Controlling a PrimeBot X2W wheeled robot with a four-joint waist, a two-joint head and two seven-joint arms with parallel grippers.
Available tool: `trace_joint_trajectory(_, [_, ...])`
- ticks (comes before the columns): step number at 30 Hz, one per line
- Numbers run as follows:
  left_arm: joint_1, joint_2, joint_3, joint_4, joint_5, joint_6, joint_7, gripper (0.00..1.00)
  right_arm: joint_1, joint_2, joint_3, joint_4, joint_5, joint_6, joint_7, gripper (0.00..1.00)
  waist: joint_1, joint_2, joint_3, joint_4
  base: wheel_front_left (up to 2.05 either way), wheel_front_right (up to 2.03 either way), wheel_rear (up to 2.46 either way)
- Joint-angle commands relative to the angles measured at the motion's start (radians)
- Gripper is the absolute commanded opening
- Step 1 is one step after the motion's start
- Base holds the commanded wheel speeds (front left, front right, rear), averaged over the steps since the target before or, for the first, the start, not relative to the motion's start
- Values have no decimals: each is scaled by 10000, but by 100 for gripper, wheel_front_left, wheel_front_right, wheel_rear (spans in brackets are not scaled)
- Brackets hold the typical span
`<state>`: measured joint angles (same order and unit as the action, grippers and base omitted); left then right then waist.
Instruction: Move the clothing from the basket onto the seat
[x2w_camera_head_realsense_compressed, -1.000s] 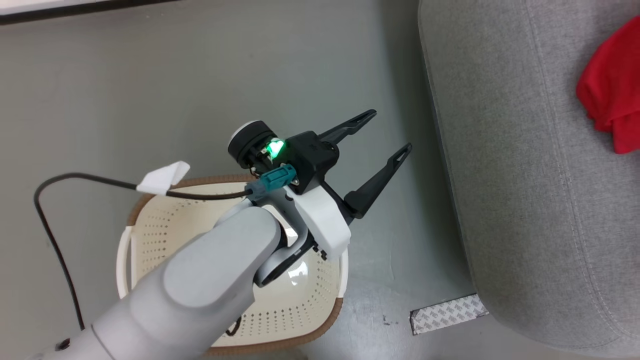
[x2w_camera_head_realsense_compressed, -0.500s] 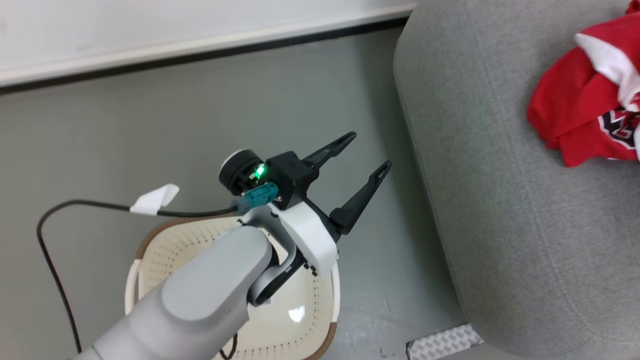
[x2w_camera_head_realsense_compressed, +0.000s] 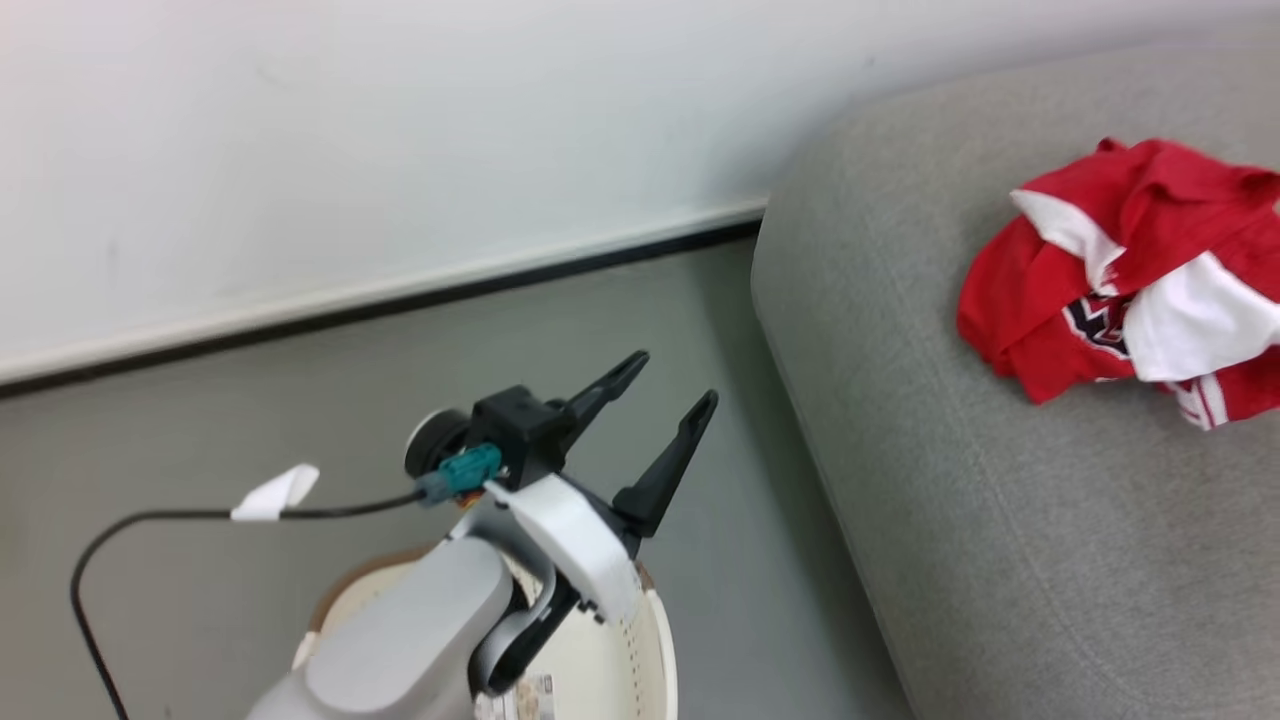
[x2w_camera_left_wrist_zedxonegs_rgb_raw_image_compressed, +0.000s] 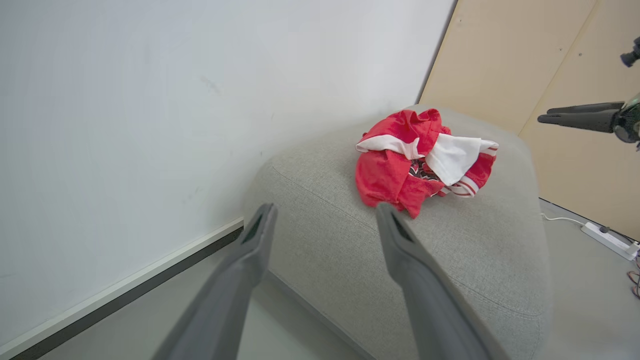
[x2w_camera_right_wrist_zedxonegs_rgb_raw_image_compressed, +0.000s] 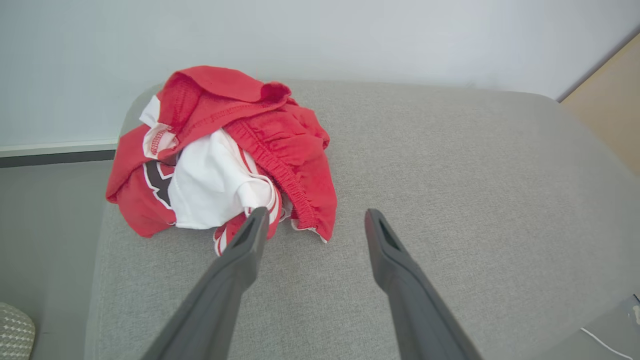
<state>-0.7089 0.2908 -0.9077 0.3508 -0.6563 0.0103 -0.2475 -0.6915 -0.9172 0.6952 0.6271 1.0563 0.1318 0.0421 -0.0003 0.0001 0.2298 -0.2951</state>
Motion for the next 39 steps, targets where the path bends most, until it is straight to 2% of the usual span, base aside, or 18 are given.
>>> trace_joint_trajectory(1, [298,68,73,-29,-166,72,-70,100,208,-179,-8,-201,-81,-22,-68,100,3,-1,-670,-63,0,0,0])
trace_joint_trajectory(8, [934,170,566,-199,-388,397,-149,100,527,-549,-377,-1349,-31,-22,-467,100,3,-1,-1545,226,0,0,0])
trace_joint_trajectory(12, [1253,289,900,-332,-393,598,-163,100,826,-510,-574,-2307,-121,-22,-803,100,3,-1,-1996,599,0,0,0])
trace_joint_trajectory(16, [1469,501,1064,-353,-64,875,-164,100,1102,-320,-821,-2839,-713,-22,-1330,100,3,-1,-2222,1085,0,0,0])
trace_joint_trajectory(22, [1970,684,1480,-247,106,1361,-166,100,1793,600,-1266,-3168,-1488,-22,-2129,100,3,-1,-2456,1871,0,0,0])
trace_joint_trajectory(28, [2463,886,2115,-260,539,1740,-167,100,2565,1717,-1697,-3404,-2358,-22,-2436,100,3,-1,-2551,2503,0,0,0])
trace_joint_trajectory(39, [3781,1038,4122,-815,1313,2147,-169,100,3918,3954,-3221,-3497,-4338,-22,-2979,100,3,-1,-2624,2890,0,0,0])
